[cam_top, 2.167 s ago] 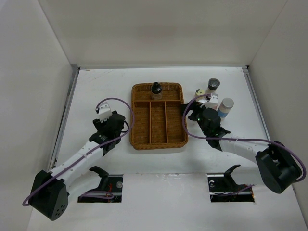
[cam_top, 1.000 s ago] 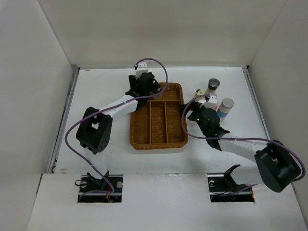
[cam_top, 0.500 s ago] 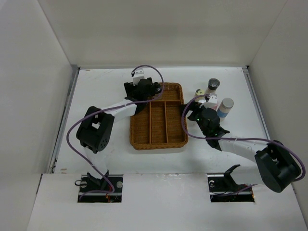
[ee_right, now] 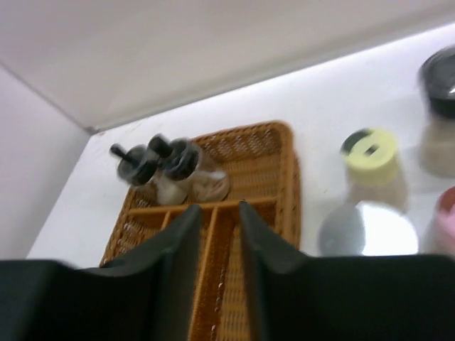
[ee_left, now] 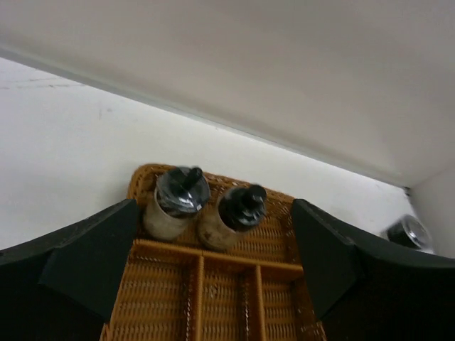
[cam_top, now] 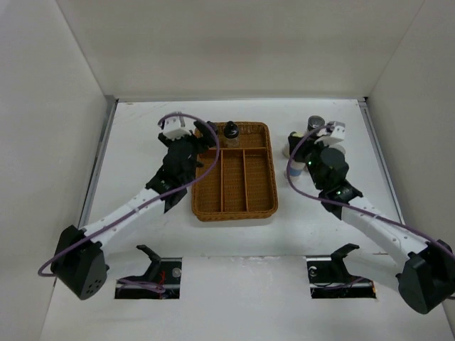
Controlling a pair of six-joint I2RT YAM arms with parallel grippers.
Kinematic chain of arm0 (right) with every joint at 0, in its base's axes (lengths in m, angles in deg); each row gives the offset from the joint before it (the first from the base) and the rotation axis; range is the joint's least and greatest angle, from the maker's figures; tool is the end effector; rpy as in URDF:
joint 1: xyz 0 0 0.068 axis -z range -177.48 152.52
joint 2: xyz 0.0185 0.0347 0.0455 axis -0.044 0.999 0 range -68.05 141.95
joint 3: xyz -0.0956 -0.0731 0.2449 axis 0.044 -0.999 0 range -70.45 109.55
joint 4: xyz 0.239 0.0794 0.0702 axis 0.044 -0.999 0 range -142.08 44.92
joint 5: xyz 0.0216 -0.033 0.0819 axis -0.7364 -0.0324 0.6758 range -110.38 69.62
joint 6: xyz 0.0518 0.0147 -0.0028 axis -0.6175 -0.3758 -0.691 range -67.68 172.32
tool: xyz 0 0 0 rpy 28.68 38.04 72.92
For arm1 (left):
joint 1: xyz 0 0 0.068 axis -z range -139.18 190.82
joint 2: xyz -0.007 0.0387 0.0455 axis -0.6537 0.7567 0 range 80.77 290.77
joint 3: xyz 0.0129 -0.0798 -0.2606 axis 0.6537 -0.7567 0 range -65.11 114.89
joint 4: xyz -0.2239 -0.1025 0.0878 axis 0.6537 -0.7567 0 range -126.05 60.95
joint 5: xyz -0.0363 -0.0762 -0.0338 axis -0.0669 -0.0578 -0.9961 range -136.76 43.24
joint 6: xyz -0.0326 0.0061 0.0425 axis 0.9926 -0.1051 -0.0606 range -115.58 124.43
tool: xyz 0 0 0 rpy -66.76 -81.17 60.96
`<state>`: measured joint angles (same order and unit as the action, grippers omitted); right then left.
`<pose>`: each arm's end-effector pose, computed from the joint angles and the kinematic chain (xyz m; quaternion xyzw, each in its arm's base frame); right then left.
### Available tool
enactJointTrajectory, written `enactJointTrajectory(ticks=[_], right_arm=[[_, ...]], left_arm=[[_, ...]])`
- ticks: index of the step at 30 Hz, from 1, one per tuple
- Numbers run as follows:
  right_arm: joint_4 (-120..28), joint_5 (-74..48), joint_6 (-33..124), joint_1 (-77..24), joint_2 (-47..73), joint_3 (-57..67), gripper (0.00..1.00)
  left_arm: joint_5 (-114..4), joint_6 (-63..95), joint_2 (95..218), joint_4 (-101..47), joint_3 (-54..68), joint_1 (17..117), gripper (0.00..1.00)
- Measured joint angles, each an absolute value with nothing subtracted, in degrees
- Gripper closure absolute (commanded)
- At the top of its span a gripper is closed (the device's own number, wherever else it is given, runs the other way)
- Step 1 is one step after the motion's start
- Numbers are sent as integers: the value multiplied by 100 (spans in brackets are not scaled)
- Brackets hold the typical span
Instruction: Organize the condiment bottles
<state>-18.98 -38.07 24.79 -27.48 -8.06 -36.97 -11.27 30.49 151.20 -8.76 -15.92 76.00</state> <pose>0.2148 0.1115 0.2857 0.0932 0.7033 0.2394 0.6628 0.2445 -0.1471 0.3277 -0.1591 0.6939 -0.1532 0.6854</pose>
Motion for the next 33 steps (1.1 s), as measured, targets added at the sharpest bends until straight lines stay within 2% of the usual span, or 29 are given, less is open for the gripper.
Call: enactJointTrajectory(ticks=[2,4,8,9,11,16,21,25,33], right_arm=[[-2451,-3801,2519,-2398,-773,-3173,71],[-2940,-3836,2608,-2029,-633,-2624,63],[-3744,-4004,2864,-1462,-98,-1702,30],[-3937,-4050,2923,-1382,57,-1525,23],[-4367,-4138,3052,-1250,483,-1103,17],[-5065,-4245,3317,-1043,1627,-262,9],[-5447,-4242,3456,-774,2341,-4,6],[-5607,-4179,3516,-667,2726,294,5],[-5615,-4006,3616,-649,3251,901,5]], left_arm=[[-1153,3130,14661,-651,-2191,7825,29],[-1201,3219,14338,-482,-2827,8096,37],[-1394,3449,13870,-295,-4042,8829,41],[-1466,3510,13754,-242,-4309,9017,41],[-1630,3608,13546,-74,-4757,9312,41],[-1949,3823,13319,750,-5552,9491,38],[-2270,3877,13542,1821,-5867,9408,36],[-2515,3989,13809,2455,-6048,9373,34],[-2812,4144,13820,2805,-6129,9362,32]])
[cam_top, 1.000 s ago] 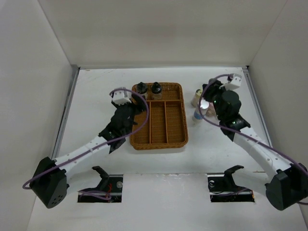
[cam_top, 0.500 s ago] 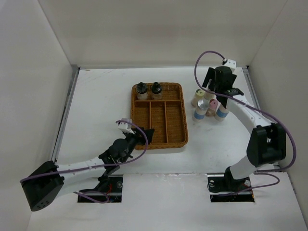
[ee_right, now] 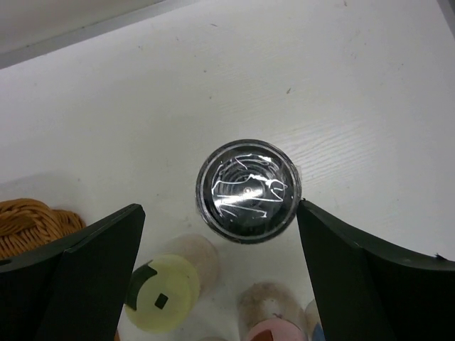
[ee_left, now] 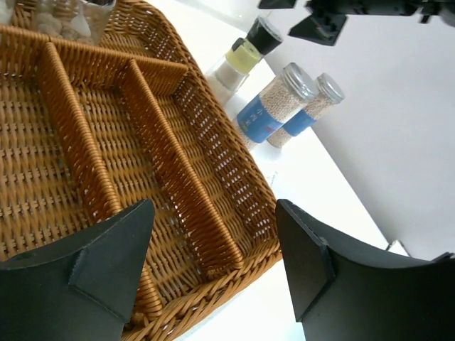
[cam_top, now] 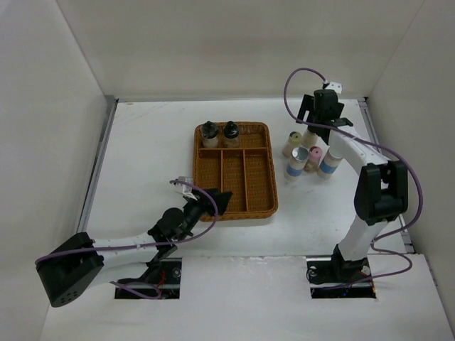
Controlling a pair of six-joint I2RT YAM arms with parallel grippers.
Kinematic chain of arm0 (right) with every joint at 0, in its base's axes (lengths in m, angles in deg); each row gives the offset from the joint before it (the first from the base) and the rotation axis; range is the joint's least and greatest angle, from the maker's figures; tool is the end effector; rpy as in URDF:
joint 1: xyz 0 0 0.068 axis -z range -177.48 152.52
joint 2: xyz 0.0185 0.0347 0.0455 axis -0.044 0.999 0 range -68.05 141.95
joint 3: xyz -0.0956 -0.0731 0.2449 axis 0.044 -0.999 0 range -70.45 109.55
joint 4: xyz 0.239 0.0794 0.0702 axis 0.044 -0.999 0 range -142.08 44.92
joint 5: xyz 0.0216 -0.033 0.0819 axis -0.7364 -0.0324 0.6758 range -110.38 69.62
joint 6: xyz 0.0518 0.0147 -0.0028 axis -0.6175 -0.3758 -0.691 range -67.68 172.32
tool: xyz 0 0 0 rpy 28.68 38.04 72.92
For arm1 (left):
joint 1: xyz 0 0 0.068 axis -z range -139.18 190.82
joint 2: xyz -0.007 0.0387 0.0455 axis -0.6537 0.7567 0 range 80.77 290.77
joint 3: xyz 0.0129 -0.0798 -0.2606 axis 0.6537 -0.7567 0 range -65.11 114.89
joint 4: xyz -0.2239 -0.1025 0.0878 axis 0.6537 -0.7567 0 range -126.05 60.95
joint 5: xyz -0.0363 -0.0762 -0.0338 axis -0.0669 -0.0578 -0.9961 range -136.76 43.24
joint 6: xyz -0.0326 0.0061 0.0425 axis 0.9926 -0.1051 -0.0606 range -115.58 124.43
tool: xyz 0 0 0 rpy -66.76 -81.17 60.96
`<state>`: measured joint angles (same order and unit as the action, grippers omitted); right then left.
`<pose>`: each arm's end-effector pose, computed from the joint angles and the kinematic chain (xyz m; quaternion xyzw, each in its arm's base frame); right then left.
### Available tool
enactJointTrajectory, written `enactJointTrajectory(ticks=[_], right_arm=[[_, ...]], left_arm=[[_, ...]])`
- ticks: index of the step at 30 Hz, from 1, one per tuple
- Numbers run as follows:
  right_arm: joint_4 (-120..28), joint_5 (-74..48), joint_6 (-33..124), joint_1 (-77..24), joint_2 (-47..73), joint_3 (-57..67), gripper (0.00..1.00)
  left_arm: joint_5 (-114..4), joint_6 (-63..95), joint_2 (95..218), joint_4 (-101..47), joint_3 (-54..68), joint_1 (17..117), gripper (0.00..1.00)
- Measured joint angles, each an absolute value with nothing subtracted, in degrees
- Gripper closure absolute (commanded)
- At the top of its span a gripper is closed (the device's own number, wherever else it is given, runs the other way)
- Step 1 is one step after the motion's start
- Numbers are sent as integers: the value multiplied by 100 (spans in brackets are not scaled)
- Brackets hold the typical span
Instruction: Organize the condiment bottles
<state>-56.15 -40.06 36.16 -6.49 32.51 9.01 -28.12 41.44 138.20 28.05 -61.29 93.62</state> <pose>0.4063 0.0522 0.2836 0.1363 0.8556 -0.0422 0.4976 0.1172 -0.1357 0.1809 -0.0240 0.6860 -0.4288 0.5873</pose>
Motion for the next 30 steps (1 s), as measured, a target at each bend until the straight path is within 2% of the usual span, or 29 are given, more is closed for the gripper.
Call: enactJointTrajectory(ticks=[6,13,26,30], right_arm=[[-5545,-4065,3662,-584,3598,1076,6],[-5447,-4175,3752,-505,3771,1207,13],[-5456,-4345,3911,-499,3782,1111,8],[-5480,-4369,3909,-499,3793,1111,13]], left_arm=[[-2860,4185,13903,2886,-6129,9279,31],[-2882,4242,14152,2916,-6129,9257,31],[-2902,4266,14252,3061,-6129,9246,31],[-2902,4284,14250,3078,-6129,9220,31]])
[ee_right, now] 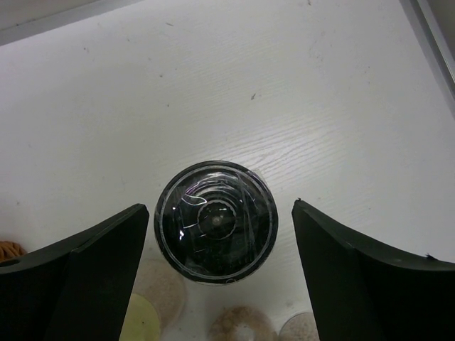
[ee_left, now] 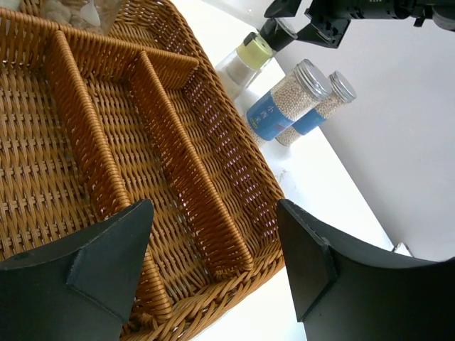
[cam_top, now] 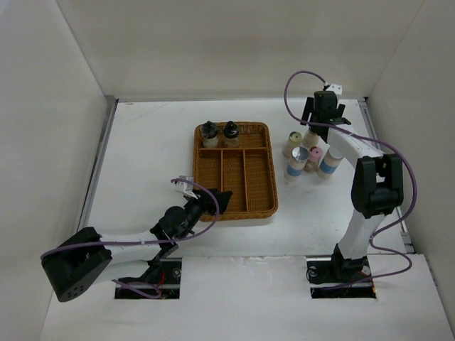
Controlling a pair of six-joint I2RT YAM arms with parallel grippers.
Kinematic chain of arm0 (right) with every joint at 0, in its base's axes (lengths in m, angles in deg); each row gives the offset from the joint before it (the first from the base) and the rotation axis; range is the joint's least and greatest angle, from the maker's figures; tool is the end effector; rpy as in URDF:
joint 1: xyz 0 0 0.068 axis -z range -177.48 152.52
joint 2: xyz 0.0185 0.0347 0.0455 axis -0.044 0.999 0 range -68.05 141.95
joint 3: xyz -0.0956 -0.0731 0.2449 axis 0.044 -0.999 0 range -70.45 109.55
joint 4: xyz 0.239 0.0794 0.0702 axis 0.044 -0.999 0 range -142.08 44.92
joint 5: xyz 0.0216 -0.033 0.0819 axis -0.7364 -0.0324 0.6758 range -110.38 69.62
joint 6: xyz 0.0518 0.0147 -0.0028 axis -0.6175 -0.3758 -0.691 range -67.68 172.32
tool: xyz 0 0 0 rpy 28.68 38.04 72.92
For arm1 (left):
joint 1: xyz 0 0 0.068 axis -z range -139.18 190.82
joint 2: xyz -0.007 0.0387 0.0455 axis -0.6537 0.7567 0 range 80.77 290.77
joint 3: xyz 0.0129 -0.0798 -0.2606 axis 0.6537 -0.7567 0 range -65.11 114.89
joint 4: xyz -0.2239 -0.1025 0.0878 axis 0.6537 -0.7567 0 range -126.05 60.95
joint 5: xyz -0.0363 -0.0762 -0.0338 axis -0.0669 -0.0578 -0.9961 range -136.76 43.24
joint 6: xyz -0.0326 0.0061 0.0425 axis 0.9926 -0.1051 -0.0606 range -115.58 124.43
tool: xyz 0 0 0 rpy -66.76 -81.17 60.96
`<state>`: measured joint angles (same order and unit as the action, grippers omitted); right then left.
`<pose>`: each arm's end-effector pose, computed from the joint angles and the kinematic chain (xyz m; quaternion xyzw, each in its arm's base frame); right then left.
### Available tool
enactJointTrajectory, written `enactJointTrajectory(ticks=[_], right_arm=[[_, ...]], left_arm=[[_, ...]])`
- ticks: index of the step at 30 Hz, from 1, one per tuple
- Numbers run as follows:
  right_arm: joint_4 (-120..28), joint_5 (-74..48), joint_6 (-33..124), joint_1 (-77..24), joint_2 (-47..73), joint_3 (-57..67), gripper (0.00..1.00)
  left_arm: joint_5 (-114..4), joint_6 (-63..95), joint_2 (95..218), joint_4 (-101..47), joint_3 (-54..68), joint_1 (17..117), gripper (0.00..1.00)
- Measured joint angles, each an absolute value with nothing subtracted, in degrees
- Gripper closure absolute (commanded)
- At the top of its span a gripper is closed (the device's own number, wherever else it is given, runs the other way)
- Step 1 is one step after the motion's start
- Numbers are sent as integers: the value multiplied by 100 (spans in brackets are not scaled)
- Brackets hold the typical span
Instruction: Organize the condiment bottles
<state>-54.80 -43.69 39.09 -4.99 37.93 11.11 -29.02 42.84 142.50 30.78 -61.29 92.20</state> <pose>0.4270 0.0420 0.2608 0.1377 0.8595 -0.0930 0.4834 0.1231 -0.1368 0.1740 -0.0326 0.6950 -0.4254 0.5788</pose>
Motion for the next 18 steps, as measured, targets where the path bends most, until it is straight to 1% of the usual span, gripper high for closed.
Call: enactJointTrajectory(ticks=[3,6,10,14,18], right_arm=[[-5469,-4376,3907,-499,3852,1115,25],[-5471,-4374,3898,-499,3930,1124,31],[-5515,-4343,3881,-499,3970,1201,43],[-5484,-4299,3852,-499,3970,1205,49],[-5373,-4277,3885,-512,3856,1205,50]], left_arm=[[-2902,4284,14250,3078,-6129,9211,31],[-2902,4284,14250,3078,-6129,9189,31],[-2902,4286,14285,3074,-6129,9185,31],[-2900,4290,14298,3082,-6129,9183,30],[-2902,4301,14388,3093,-6129,9156,28]])
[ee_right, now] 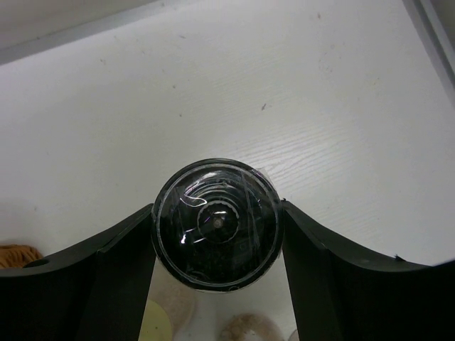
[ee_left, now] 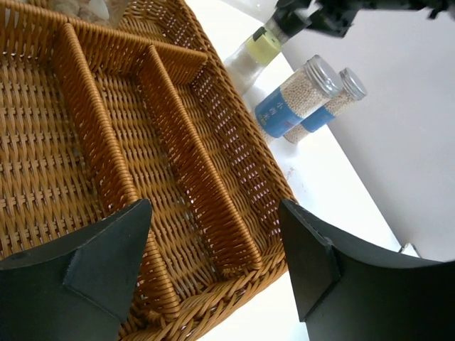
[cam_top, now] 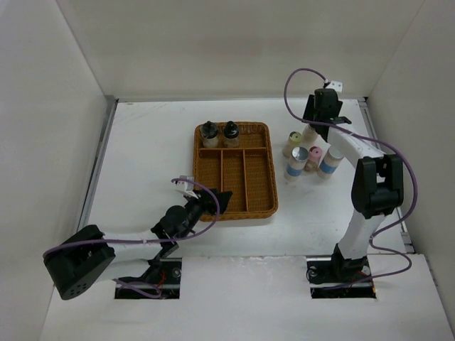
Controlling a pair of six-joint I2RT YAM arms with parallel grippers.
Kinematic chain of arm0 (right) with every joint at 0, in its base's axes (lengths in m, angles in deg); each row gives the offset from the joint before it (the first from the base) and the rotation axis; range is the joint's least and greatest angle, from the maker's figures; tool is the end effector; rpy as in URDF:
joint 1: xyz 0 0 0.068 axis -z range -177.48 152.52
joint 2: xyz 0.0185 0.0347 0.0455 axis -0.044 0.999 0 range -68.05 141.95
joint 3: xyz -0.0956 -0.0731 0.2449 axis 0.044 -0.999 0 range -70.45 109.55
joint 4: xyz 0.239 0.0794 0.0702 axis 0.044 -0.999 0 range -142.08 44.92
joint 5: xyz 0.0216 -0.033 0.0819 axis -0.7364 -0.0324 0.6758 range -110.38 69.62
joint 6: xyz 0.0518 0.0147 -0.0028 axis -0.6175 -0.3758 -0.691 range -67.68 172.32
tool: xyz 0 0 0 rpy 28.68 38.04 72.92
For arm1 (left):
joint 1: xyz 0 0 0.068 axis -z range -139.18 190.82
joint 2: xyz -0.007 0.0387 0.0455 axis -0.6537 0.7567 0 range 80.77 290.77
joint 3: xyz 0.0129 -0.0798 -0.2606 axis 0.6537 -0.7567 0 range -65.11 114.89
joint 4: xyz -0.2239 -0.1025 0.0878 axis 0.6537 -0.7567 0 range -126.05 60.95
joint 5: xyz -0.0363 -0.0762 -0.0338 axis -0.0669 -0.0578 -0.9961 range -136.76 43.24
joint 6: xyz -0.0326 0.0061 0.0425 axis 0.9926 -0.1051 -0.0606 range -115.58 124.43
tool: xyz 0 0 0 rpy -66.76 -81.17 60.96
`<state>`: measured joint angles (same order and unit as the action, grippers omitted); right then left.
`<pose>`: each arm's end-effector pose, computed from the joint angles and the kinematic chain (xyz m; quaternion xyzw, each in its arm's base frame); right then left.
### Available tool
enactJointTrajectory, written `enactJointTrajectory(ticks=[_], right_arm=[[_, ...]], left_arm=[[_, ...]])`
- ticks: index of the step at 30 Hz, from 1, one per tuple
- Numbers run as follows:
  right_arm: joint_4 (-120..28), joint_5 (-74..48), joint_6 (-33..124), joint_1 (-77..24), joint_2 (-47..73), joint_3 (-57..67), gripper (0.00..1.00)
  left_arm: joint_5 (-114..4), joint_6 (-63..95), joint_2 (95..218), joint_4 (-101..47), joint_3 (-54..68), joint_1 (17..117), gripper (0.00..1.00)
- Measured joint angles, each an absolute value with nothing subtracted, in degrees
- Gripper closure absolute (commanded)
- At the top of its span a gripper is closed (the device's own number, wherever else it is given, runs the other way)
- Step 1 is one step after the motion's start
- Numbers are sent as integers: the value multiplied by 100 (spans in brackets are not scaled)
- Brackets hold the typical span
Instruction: Organize the condiment bottles
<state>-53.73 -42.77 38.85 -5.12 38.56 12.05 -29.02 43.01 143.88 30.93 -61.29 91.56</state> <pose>0.4314 0.0441 0.2634 0.1367 0.8552 -0.0814 0.4932 0.1255 -0.1365 0.1703 -0.0356 0.7022 -0.4169 0.5761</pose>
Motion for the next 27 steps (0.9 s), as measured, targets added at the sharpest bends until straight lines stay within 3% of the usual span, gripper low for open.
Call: enactJointTrajectory(ticks=[10,19,24,27], right_arm=[[-5135,-4461,4250,-1349,3259,1935,49],[-4927,-4371,4221,-2536,3511,2219,50],[-4942,-4245,4110,-2796,3996,2226,50],[-4942,-4194,4001,-2833,4232,2217,50]], left_arm=[[-2902,4308,14530,3157,-6129,9150,27],[-2854,4323,14607,3159,-6129,9152,29],[-2779,4341,14657,3161,-6127,9189,41],[-2775,4354,14683,3161,-6127,9200,55]])
